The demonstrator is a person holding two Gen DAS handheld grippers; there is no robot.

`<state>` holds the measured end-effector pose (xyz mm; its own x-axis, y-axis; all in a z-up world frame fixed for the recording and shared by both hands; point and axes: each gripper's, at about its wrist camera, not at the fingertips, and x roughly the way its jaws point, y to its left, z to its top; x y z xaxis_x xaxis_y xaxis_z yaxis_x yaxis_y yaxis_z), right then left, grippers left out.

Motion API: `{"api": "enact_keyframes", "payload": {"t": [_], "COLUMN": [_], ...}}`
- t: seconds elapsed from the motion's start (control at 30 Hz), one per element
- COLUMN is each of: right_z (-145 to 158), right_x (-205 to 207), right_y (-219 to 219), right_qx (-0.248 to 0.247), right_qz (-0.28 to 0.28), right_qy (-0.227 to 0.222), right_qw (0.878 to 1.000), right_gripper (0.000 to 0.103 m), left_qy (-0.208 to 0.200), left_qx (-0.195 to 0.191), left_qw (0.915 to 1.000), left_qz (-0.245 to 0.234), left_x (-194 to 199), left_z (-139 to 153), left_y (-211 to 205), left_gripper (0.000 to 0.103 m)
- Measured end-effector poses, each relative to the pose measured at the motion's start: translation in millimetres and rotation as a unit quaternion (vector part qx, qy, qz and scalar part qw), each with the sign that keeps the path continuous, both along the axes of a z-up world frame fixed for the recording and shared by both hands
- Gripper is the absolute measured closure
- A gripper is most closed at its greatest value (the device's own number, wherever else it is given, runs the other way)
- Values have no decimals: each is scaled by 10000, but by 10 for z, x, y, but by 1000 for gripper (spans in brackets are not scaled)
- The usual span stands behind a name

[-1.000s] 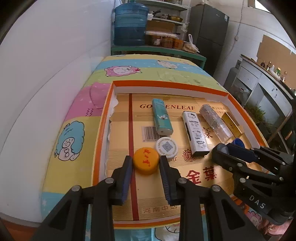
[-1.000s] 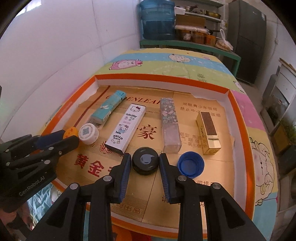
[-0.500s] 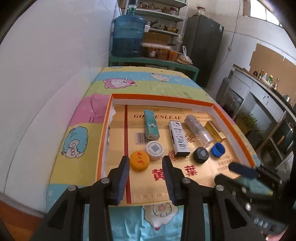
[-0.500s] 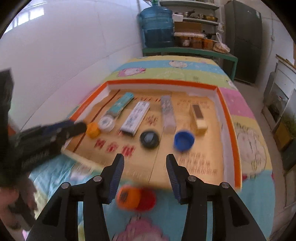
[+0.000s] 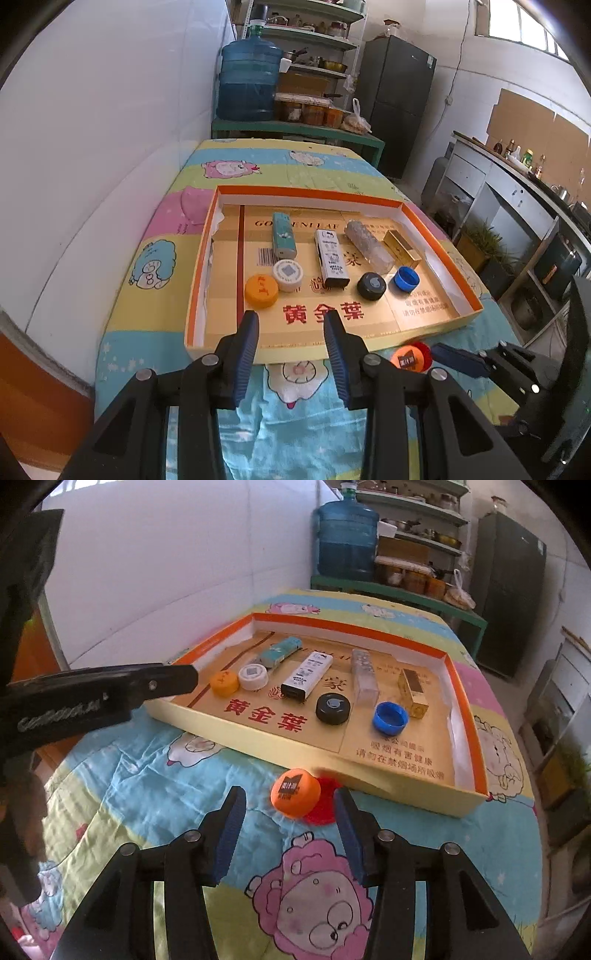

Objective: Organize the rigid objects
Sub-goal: 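Open the right tool to drop the black cap while the left tool releases the orange cap, then grasp the red cap with the right tool while the left tool grasps the open orange cap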

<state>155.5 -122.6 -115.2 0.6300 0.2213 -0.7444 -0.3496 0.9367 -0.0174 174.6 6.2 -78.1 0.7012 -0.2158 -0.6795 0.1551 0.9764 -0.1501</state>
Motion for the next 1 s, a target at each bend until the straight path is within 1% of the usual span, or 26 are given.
{"api": "enact_keyframes", "payload": {"t": [0.03,0.07,0.1,0.13,0.27,0.4,0.53,0.63,0.73,0.8,0.83,0.9,0.97,1.0], "right_z": [-14,-26,-32,-38,13,123,194,203,184,140,117,70,33,15], "right_x": [20,38,42,47,27,-75,-251,-369,-403,-375,-345,-271,-160,-111], "right_y": [15,34,43,51,-1,-150,-435,-717,-869,-906,-903,-849,-738,-668], "right_qx": [-35,-61,-81,-102,46,330,578,781,923,1086,1109,1016,881,800], "right_qz": [14,35,34,23,-3,-58,-259,-530,-585,-522,-500,-472,-353,-261], "right_qy": [23,44,47,50,-12,-87,-124,-44,72,245,291,347,409,422], "right_qw": [10000,10000,10000,9999,10000,9994,9979,9955,9940,9924,9921,9931,9946,9956], "right_gripper": [52,55,61,76,84,88,91,91,91,90,87,77,52,48], "left_qy": [13,18,22,26,55,120,194,292,399,405,382,271,224,238], "left_qx": [-15,-20,-20,-10,-62,-139,-176,-166,-97,-177,-224,-243,-251,-250], "left_qw": [10000,10000,10000,10000,9999,9991,9967,9932,9914,9918,9923,9933,9939,9936], "left_qz": [0,2,2,3,-109,-373,-768,-1117,-1240,-1201,-1161,-1094,-1052,-1073], "left_x": [-8,-18,-19,-26,-65,-87,-131,-151,-144,-153,-166,-201,-256,-291], "left_z": [-3,-7,-9,-10,-30,-73,-126,-187,-266,-280,-267,-223,-185,-183], "left_y": [3,9,14,16,-22,-145,-383,-617,-794,-794,-763,-675,-570,-536], "left_gripper": [67,67,67,67,67,67,67,67,67,67,66,66,66,66]}}
